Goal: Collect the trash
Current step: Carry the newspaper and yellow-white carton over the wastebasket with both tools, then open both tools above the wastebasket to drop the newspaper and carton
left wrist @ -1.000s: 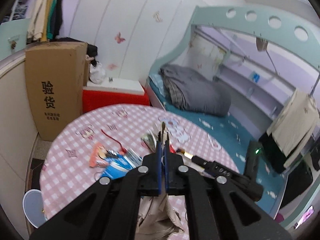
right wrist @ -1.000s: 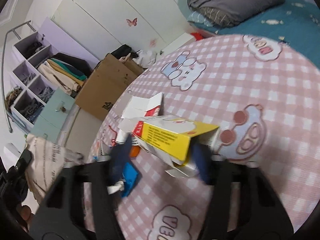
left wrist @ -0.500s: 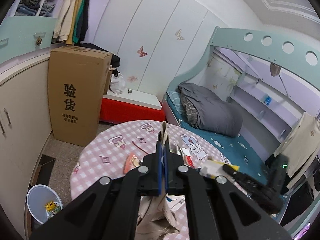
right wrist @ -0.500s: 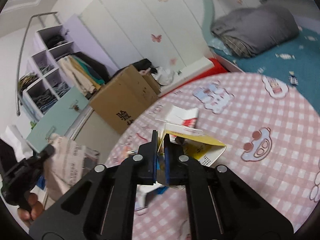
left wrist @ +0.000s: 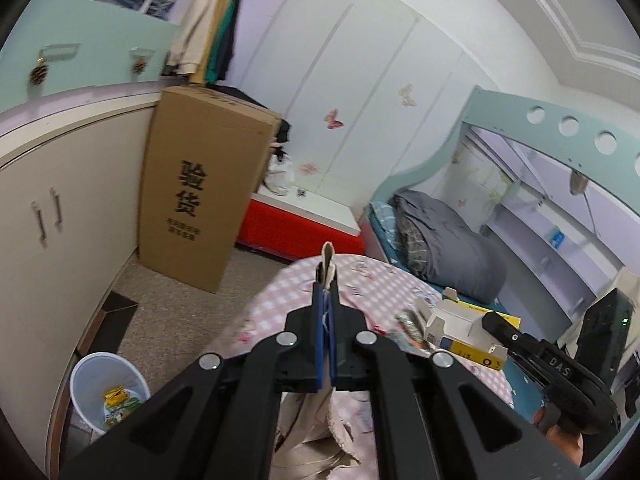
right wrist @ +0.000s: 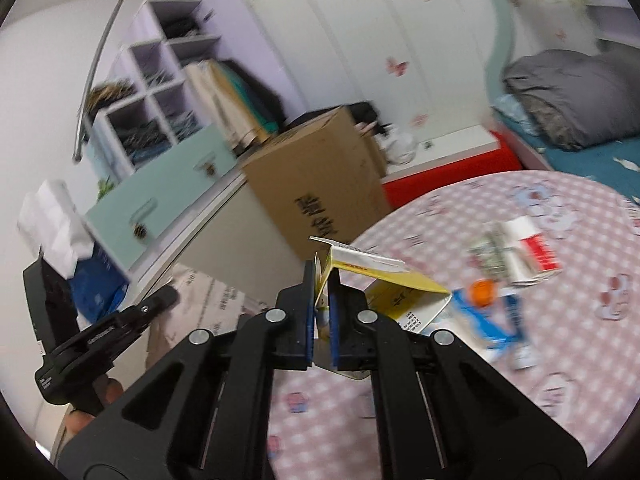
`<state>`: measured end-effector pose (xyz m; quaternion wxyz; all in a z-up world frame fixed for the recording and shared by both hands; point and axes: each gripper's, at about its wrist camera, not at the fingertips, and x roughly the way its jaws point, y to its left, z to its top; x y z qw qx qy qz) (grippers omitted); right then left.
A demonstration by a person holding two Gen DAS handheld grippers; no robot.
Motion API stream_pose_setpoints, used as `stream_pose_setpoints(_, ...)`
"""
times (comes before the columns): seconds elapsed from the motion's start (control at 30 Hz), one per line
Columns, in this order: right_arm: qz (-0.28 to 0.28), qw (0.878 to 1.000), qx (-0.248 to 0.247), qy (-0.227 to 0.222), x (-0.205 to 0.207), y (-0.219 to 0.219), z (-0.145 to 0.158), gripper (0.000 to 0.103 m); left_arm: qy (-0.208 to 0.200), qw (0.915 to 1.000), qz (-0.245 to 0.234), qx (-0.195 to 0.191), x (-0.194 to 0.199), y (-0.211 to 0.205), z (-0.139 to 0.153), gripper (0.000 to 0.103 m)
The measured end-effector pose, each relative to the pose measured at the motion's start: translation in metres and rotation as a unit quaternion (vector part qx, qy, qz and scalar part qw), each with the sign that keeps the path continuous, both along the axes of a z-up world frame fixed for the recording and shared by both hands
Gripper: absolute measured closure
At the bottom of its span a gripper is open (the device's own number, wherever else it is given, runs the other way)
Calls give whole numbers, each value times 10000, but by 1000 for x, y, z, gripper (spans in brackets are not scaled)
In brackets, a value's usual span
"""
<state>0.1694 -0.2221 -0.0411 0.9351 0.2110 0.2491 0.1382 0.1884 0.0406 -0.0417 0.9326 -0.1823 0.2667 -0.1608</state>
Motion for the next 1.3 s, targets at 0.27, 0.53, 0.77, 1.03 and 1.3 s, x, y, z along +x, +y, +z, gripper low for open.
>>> stream_pose_setpoints(0.27,1097,9929,-320,334,44,133,-28,97,375,9967,723,-61,12,93,-39,101)
stream_pose_setpoints(0.53,1759,9776,-514,1037,87,254,-105,97,924,9852,1445,79,32,182,-102,101)
stream_pose_setpoints(0.77,2100,9611,-817,1599,121,323,-173,97,1623,9694,1837,135,61,236,-176,101)
stream_pose_setpoints(1.03,2101,9505,-1016,2049,146,349,-232,97,2127,9551,2032,358,94,264,-234,96)
stream_pose_setpoints(1.3,2112,9425,-1135,2330,152,356,-262,97,2689,9363,2220,418,91,281,-278,52)
